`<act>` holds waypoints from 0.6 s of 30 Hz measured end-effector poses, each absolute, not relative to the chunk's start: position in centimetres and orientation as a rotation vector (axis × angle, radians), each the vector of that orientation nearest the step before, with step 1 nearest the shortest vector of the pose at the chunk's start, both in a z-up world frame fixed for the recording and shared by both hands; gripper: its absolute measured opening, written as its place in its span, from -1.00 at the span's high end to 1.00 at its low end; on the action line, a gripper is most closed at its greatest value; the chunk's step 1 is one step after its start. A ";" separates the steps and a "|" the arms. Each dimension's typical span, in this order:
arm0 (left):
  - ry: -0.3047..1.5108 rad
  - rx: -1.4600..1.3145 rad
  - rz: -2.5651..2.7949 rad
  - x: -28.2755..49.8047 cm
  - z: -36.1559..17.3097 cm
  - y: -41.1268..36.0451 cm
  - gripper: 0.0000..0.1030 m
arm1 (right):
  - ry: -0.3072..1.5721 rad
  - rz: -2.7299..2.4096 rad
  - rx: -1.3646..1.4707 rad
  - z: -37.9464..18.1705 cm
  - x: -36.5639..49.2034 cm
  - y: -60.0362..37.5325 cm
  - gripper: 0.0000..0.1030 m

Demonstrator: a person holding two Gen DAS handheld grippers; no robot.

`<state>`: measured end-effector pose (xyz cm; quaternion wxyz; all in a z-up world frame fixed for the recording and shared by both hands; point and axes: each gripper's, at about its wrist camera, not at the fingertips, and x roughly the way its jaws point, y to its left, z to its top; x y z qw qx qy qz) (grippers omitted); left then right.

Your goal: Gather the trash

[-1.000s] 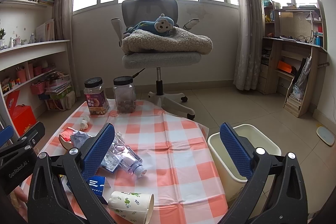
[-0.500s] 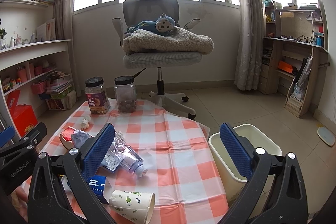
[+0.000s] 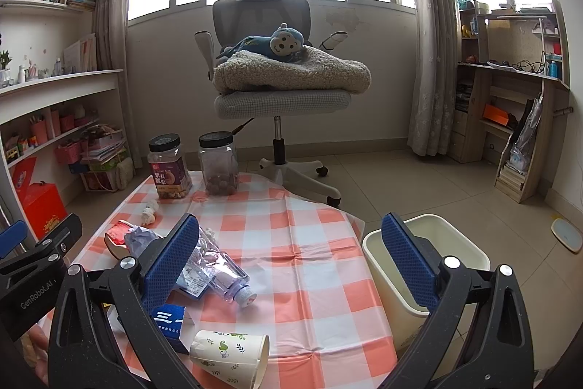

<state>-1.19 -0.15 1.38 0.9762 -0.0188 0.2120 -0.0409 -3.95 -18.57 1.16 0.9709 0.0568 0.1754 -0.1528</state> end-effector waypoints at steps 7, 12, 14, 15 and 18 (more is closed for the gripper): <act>0.429 -0.039 -0.083 -1.2 1.2 0.0 -0.88 | 0.360 -0.305 0.108 1.1 -3.9 -18.1 -0.87; 0.473 -0.034 -0.095 -0.4 0.6 0.1 -0.88 | 0.412 -0.281 0.114 1.1 -3.0 -17.4 -0.87; 0.523 -0.040 -0.111 0.6 0.3 0.3 -0.88 | 0.443 -0.266 0.122 1.3 -2.2 -17.6 -0.87; 0.551 -0.049 -0.119 1.3 0.3 0.5 -0.88 | 0.463 -0.262 0.126 1.5 -1.6 -17.7 -0.87; 0.618 -0.090 -0.127 3.3 0.3 1.4 -0.88 | 0.536 -0.247 0.152 1.6 0.1 -18.6 -0.87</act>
